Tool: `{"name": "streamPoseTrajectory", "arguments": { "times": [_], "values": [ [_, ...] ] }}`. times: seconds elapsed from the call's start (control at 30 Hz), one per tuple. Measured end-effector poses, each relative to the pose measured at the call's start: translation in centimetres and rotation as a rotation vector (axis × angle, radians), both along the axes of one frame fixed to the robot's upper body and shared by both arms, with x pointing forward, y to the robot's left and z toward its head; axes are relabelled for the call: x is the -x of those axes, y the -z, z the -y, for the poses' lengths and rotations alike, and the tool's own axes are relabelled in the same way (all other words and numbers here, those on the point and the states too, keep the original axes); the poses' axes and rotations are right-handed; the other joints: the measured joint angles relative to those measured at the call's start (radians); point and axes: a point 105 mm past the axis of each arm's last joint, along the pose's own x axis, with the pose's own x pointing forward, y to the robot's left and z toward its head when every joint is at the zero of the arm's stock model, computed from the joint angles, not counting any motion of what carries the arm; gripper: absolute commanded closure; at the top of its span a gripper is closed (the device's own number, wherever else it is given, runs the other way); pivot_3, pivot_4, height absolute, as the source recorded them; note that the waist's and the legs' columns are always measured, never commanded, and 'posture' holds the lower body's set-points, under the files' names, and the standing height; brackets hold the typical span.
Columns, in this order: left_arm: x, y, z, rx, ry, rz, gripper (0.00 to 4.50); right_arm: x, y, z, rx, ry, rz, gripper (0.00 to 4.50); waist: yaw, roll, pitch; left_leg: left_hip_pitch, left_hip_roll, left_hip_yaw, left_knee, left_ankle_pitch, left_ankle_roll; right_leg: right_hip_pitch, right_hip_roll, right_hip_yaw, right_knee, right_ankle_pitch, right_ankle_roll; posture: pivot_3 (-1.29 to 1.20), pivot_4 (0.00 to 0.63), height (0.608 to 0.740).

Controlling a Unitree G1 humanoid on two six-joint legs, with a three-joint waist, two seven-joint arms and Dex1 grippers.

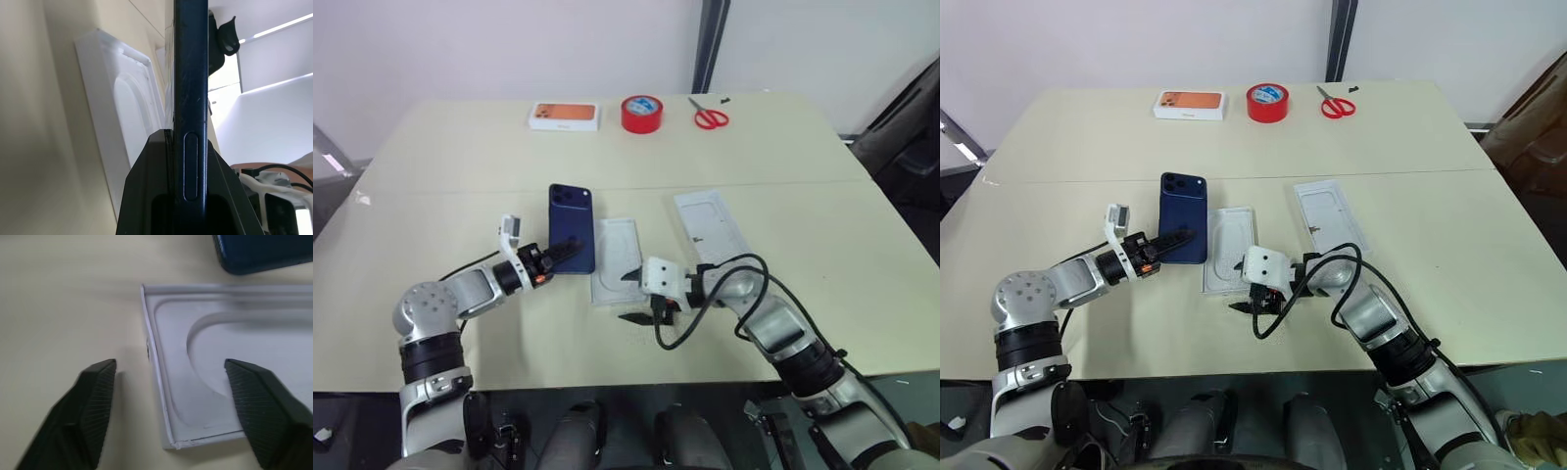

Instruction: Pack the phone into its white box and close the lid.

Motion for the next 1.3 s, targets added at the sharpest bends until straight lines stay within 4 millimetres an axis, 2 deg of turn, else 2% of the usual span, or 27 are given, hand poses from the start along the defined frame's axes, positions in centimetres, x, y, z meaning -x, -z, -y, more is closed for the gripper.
{"name": "streamPoseTrajectory", "arguments": {
  "times": [0.07, 0.17, 0.27, 0.33, 0.4, 0.47, 0.6, 0.63, 1.3],
  "values": [
    [0.3, 0.2, 0.6, 0.008, 0.014, -0.012, 4.5, -0.2, -1.5, 0.2, -0.029, -0.005, 0.026, 1.05, 0.001, 0.0, 0.0, 0.0, 0.0, 0.0, 0.0, 0.0, 0.0, 0.0, 0.0, 0.0, 0.0, 0.0, 0.0, 0.0, 0.15, 0.734],
    [0.8, 0.8, 1.4, 0.018, 0.021, -0.037, 4.5, -1.8, -3.1, 2.4, -0.029, 0.068, 0.071, 1.05, 0.002, 0.0, 0.0, 0.0, 0.0, 0.0, 0.0, 0.0, 0.0, 0.001, 0.0, 0.0, 0.0, 0.0, 0.0, 0.0, 0.15, 0.734],
    [1.4, 1.5, 2.1, 0.014, 0.026, -0.065, 4.5, -3.3, -2.2, 5.0, 0.008, 0.155, 0.056, 1.05, 0.001, -0.001, 0.0, 0.0, 0.0, 0.0, 0.0, 0.0, 0.0, 0.0, 0.0, 0.0, 0.0, 0.0, 0.0, 0.0, 0.15, 0.734],
    [1.7, 1.8, 2.3, -0.002, 0.022, -0.072, 4.5, -3.5, -1.8, 5.4, 0.016, 0.169, 0.05, 1.05, -0.004, -0.001, 0.0, 0.0, 0.0, 0.001, 0.0, 0.0, 0.0, 0.0, 0.0, 0.0, 0.0, 0.0, 0.0, 0.0, 0.15, 0.734],
    [1.7, 2.0, 2.5, -0.008, 0.019, -0.079, 3.53, -3.6, -1.6, 5.6, 0.017, 0.174, 0.05, 1.01, -0.004, -0.001, 0.0, 0.0, 0.0, 0.001, 0.0, 0.0, 0.0, 0.0, 0.0, 0.0, 0.0, 0.0, 0.0, 0.0, 0.15, 0.734],
    [1.8, 2.0, 2.7, -0.009, 0.021, -0.082, 2.78, -3.7, -1.6, 5.7, 0.019, 0.173, 0.061, 1.01, -0.002, -0.001, 0.0, 0.0, 0.0, 0.001, 0.0, 0.0, 0.0, 0.0, 0.0, 0.0, 0.0, 0.0, 0.0, 0.0, 0.15, 0.734],
    [2.1, 1.1, 3.2, 0.007, 0.055, -0.049, 0.79, -3.9, -1.4, 5.8, 0.021, 0.177, 0.069, 1.01, 0.003, -0.001, 0.0, 0.0, 0.0, 0.001, 0.001, 0.0, 0.0, 0.001, 0.0, 0.0, 0.0, 0.0, 0.0, 0.0, 0.15, 0.734],
    [2.2, 0.9, 3.3, 0.006, 0.061, -0.042, 0.42, -3.9, -1.4, 5.8, 0.02, 0.178, 0.069, 1.01, 0.003, -0.001, 0.0, 0.0, 0.0, 0.001, 0.001, 0.0, 0.0, 0.001, 0.0, 0.0, 0.0, 0.0, 0.0, 0.0, 0.15, 0.734],
    [2.7, 0.3, 3.6, -0.134, 0.143, 0.009, 0.42, -4.6, -1.3, 5.1, 0.003, 0.189, 0.083, 1.01, 0.001, -0.001, 0.0, 0.001, 0.0, 0.001, 0.0, 0.0, 0.0, 0.002, 0.0, 0.0, 0.0, 0.0, 0.0, 0.0, 0.15, 0.734]
  ]
}}
